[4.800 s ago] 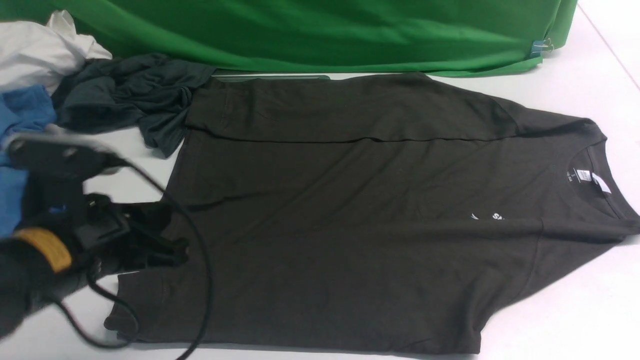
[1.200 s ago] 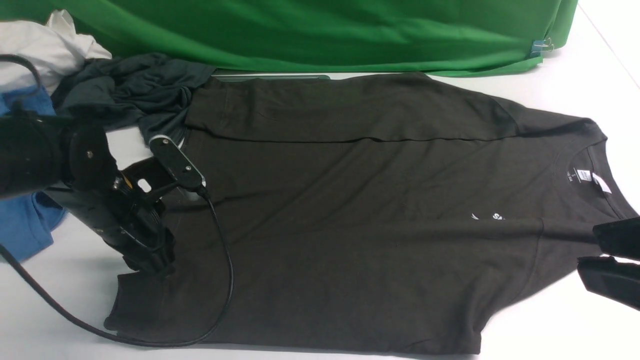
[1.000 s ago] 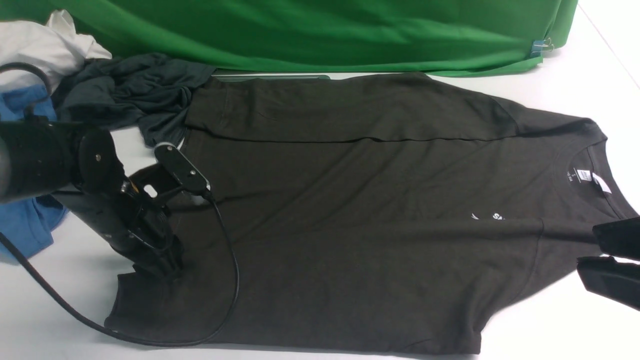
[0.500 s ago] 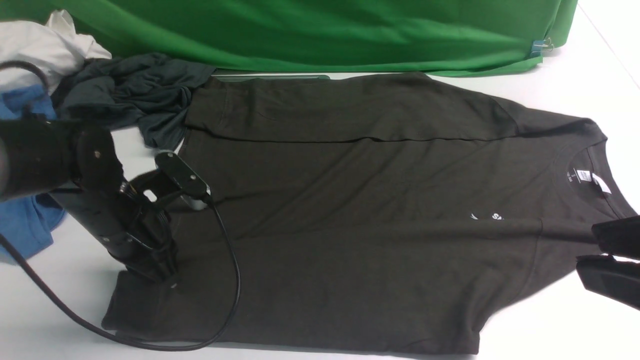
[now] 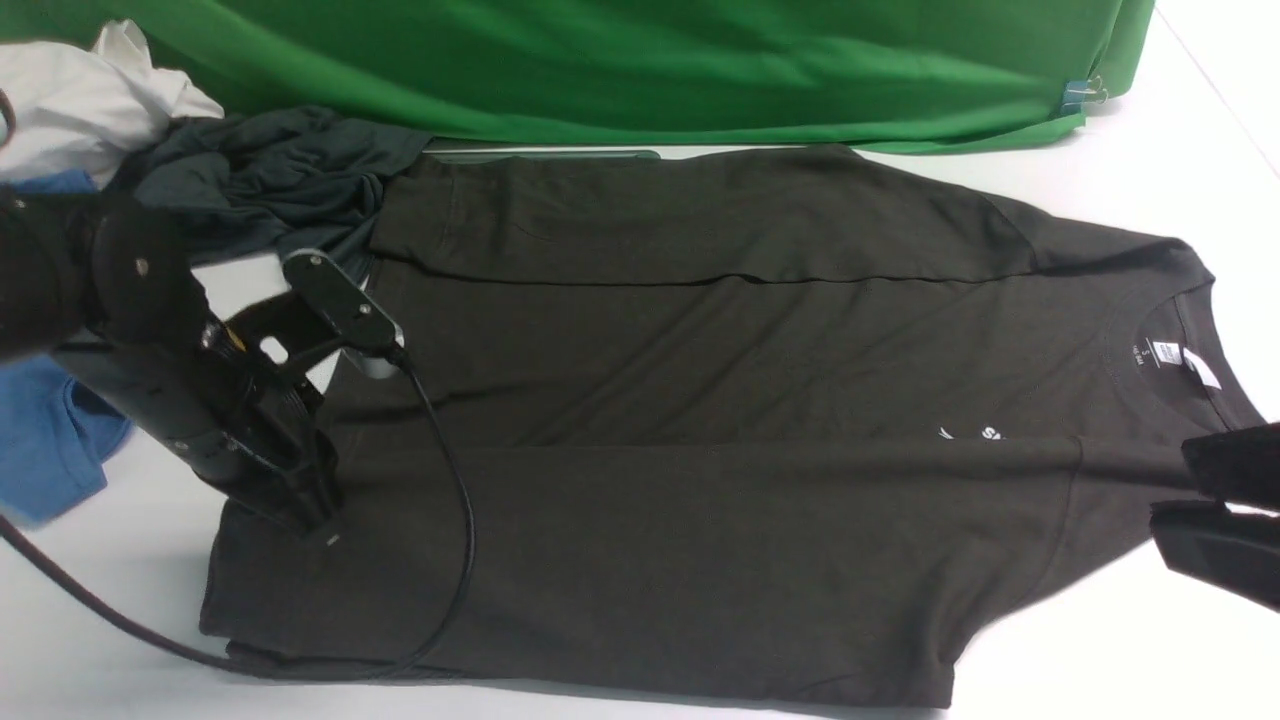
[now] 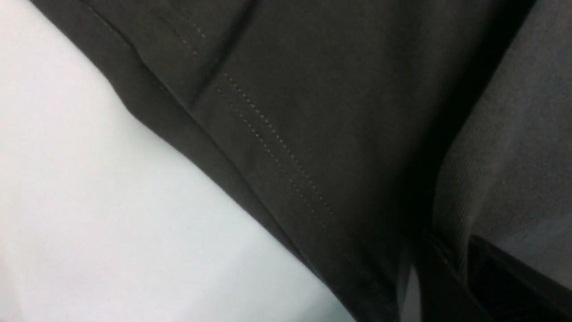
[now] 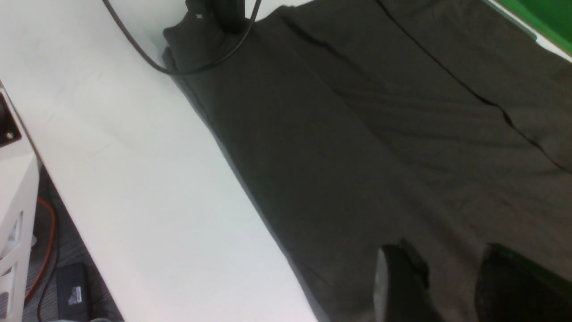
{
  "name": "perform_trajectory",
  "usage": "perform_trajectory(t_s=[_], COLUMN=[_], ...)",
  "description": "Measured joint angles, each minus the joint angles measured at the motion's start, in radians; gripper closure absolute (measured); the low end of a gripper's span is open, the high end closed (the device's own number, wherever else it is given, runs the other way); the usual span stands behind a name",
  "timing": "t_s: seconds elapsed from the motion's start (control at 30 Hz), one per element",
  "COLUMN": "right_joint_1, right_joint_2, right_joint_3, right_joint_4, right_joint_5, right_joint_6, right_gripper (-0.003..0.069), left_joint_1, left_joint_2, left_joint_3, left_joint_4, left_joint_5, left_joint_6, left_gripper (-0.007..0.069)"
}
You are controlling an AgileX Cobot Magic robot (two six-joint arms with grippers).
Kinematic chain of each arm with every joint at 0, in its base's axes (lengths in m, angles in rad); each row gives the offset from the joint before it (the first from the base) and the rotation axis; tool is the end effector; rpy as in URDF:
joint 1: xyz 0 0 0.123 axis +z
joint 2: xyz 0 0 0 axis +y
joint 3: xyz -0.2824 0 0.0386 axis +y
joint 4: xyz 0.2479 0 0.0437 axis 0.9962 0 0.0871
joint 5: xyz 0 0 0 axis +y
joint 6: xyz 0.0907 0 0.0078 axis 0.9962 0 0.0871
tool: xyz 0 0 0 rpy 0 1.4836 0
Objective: Fold a long-sleeved shirt on a white desktop.
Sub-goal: 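Grasp the left edge of the dark T-shirt lying flat on the table, then fold the left side of the black T-shirt inward over its body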
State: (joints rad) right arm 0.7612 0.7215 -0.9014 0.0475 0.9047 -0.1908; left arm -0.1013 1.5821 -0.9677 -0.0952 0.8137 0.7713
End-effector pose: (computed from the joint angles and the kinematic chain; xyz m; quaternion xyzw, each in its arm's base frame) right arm 0.0864 0.0870 0.3716 -0.4049 0.7958 0.1489 0.4250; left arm 0.2882 -0.0356 0.2093 0.3935 0.9114 0.0017 0.1207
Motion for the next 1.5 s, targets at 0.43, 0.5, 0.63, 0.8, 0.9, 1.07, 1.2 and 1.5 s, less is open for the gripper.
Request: perform_trajectory(t_s=[0.43,0.5,0.63,0.8,0.9,1.07,1.2,1.5], right_joint_1=[0.000,0.000,0.000,0.000,0.000,0.000,0.000,0.000], right_joint_2=[0.000,0.000,0.000,0.000,0.000,0.000,0.000,0.000], right_joint_3=[0.000,0.000,0.000,0.000,0.000,0.000,0.000,0.000], right_joint_4=[-0.066,-0.068,-0.068,-0.069,-0.069,-0.069,-0.070,-0.070], right_joint_5=[-0.014,-0.032,-0.051,-0.053,-0.053,-0.053,-0.053,-0.053], right_joint_6=[0.069,0.075,0.082,0.102,0.106,0.130,0.142,0.157], right_gripper=[0.0421,0.0421,0.0421,0.0421,0.0421,0.0420,0.0420,0.0420], left_joint_1=[0.000,0.000,0.000,0.000,0.000,0.000,0.000,0.000], left_joint_2=[0.000,0.004,0.034,0.088,0.140,0.267,0.366,0.449], left_joint_3=[-0.194,-0.227,-0.304,-0.390,-0.448,-0.528,-0.576,-0.595], left_joint_4=[-0.014,-0.014,-0.006,-0.003,0.007,0.037,0.056,0.127], left_joint_5=[0.149,0.152,0.183,0.217,0.217,0.210,0.198,0.110], left_joint_6=[-0.066,-0.066,-0.066,-0.066,-0.066,-0.066,-0.073,-0.093], left_gripper=[0.0578,0.0578,0.0578,0.0578,0.0578,0.0578,0.0578,0.0495])
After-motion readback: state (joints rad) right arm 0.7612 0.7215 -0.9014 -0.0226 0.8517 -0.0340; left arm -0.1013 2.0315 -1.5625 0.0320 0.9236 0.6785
